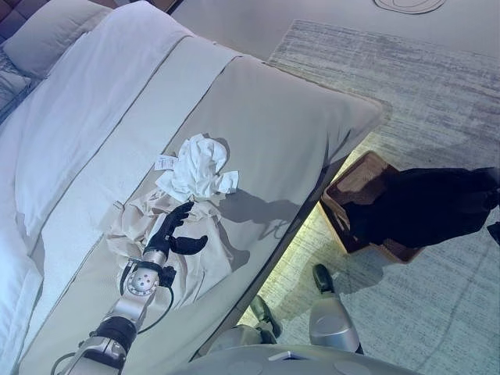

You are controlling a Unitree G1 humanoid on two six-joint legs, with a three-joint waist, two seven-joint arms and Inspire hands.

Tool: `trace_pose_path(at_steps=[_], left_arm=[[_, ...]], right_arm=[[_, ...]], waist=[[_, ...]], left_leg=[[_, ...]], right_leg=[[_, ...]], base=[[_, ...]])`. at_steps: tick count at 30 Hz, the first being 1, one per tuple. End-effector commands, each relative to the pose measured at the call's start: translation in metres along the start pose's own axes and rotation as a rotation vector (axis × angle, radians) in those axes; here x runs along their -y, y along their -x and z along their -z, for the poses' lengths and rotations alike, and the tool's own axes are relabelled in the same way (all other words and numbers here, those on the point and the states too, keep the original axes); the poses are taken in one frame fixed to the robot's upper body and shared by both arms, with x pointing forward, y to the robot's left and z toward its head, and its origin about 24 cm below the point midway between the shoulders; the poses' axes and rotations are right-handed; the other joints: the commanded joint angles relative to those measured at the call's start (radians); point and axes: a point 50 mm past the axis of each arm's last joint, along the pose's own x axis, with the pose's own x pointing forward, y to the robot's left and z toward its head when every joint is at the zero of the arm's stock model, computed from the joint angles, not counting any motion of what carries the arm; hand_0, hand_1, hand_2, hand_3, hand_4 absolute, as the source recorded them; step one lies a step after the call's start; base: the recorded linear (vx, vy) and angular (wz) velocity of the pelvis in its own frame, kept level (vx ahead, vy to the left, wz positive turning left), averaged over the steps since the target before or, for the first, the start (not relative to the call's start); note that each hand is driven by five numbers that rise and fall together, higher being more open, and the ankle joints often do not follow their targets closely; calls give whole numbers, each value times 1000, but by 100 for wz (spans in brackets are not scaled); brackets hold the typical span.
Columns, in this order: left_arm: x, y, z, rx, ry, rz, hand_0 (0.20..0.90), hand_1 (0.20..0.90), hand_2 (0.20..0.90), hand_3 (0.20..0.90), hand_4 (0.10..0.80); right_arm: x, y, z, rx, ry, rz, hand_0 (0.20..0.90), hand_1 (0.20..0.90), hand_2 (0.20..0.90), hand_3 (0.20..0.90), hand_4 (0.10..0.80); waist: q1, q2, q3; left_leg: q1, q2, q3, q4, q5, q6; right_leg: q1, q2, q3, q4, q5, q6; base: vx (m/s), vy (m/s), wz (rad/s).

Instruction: Pick up the clothes from the bed and place them into the basket

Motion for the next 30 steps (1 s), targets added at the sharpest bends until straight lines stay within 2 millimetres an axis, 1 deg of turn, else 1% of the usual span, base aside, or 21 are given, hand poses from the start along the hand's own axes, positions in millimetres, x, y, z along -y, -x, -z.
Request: trace_pose_path(at_steps=[1, 9, 16, 20, 21, 22, 23, 24, 25, 26, 28, 29, 30], left_arm=[[-14, -8, -27, 141, 44, -87, 900, 900, 900, 900, 800], [-13, -7, -25, 128, 41, -87, 900, 900, 900, 900, 800], [-16, -9, -25, 122, 39, -98, 900, 900, 900, 900, 800], [-18, -8, -25, 112, 35, -106, 900, 900, 900, 900, 800], [-19, -8, -24, 105, 34, -111, 900, 900, 900, 900, 800], [-20, -8, -23, 98, 32, -113, 900, 900, 900, 900, 800], [-20, -8, -22, 98, 31, -113, 900, 900, 900, 900, 800], [-22, -7, -20, 83, 33, -122, 900, 900, 900, 900, 800], [-23, -7, -19, 75, 33, -123, 900, 900, 900, 900, 800], [-23, -7, -18, 70, 32, -123, 900, 900, 900, 900, 800], [-21, -5, -13, 48, 31, -122, 900, 900, 900, 900, 800], [-20, -4, -12, 44, 30, -122, 900, 900, 900, 900, 800], [-19, -2, -9, 39, 32, -122, 900, 900, 900, 900, 800]], right_arm=[[53, 2, -33, 116, 58, 169, 900, 900, 900, 900, 800], [46, 1, -27, 90, 13, 138, 900, 900, 900, 900, 800], [33, 0, -20, 68, -14, 108, 900, 900, 900, 900, 800], [28, -1, -23, 76, -107, 110, 900, 900, 900, 900, 800], [23, -2, -22, 69, -197, 73, 900, 900, 900, 900, 800], [16, -3, -26, 84, -302, 23, 900, 900, 900, 900, 800], [16, -3, -26, 83, -303, 22, 900, 900, 900, 900, 800], [9, -4, -37, 141, -450, -18, 900, 900, 900, 900, 800], [7, -5, -42, 163, -505, -12, 900, 900, 900, 900, 800], [6, -5, -44, 173, -523, 1, 900, 900, 900, 900, 800], [10, -7, -51, 189, -568, 140, 900, 900, 900, 900, 800], [12, -8, -53, 195, -567, 172, 900, 900, 900, 900, 800], [16, -8, -63, 241, -549, 234, 900, 900, 900, 900, 800]], waist=[[7, -68, -93], [17, -82, -100], [31, -104, -105], [44, -121, -111], [51, -128, -113], [58, -135, -115], [57, -136, -114], [67, -145, -116], [74, -150, -118], [79, -153, -119], [98, -161, -126], [105, -162, -127], [120, -165, -126]], left_leg=[[3, -6, -6, 74, -92, -34], [10, -3, -13, 70, -89, -33], [15, -3, -26, 64, -86, -31], [20, -1, -36, 58, -83, -31], [22, 0, -42, 55, -82, -30], [23, 1, -48, 55, -81, -30], [23, 0, -48, 55, -81, -30], [25, 0, -57, 55, -81, -29], [26, -1, -63, 55, -81, -27], [26, -2, -65, 55, -82, -27], [29, -2, -79, 54, -82, -25], [29, -2, -84, 54, -82, -25], [28, -4, -98, 54, -81, -24]], right_leg=[[-58, -9, -28, 105, -58, 40], [-48, -6, -35, 107, -62, 36], [-34, -6, -43, 106, -64, 34], [-24, -5, -51, 106, -65, 33], [-20, -3, -54, 105, -66, 33], [-15, -3, -57, 107, -68, 31], [-15, -3, -57, 108, -69, 31], [-8, -3, -62, 109, -71, 28], [-4, -2, -66, 110, -74, 27], [-2, -3, -69, 111, -75, 26], [9, -3, -80, 112, -79, 23], [12, -3, -84, 113, -80, 22], [18, -4, -92, 111, -81, 21]], base=[[0, 0, 0], [0, 0, 0], [15, 4, 8], [19, -9, 4], [32, -20, 6], [25, -19, 8], [33, -8, 9], [34, -4, 10], [43, -8, 10], [48, -17, 12], [49, -13, 10], [24, -3, 7], [4, 10, 10]])
